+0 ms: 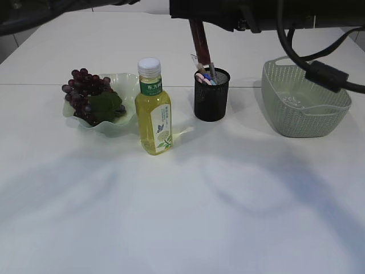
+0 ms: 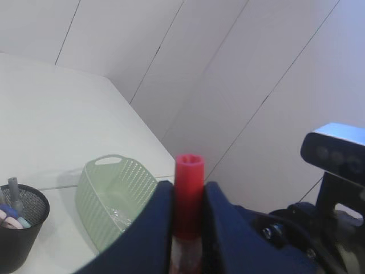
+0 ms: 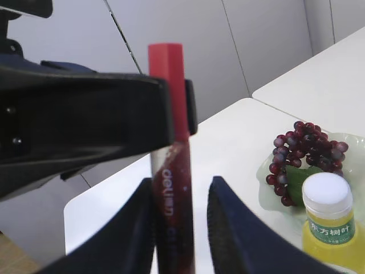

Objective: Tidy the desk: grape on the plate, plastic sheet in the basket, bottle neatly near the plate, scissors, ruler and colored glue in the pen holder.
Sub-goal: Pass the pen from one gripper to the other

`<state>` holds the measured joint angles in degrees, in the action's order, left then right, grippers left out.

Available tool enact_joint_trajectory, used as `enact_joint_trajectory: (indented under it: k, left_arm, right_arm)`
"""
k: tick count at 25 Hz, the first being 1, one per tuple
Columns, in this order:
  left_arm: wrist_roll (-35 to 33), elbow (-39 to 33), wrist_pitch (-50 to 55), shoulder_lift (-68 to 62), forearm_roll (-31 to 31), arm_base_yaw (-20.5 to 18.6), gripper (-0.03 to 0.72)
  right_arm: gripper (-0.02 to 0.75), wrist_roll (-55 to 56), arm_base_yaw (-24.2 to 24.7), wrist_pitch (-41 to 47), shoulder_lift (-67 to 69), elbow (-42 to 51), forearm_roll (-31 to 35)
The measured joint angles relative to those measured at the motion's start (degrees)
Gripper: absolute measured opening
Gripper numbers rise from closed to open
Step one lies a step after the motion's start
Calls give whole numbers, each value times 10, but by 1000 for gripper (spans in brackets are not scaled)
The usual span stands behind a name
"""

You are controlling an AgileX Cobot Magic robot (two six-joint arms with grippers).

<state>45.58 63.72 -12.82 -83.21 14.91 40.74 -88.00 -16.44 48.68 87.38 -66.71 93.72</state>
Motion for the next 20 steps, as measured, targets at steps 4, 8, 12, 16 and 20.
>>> enact_joint_trajectory:
  k: [4, 8, 12, 16, 20]
  left_arm:
    - [0, 0, 0, 0, 0, 0, 83]
    - [0, 0, 0, 0, 4, 0, 83]
    - [1, 0, 0, 0, 12, 0, 83]
    - [1, 0, 0, 0, 14, 0, 83]
    - [2, 0, 4, 0, 14, 0, 90]
  right_arm:
    - [184, 0, 0, 2, 0, 0, -12]
    - [111, 0, -1, 2, 0, 0, -14]
    - [76, 0, -1, 3, 0, 0, -14]
    - [68, 0, -1, 3, 0, 0, -14]
    - [67, 0, -1, 3, 0, 0, -16]
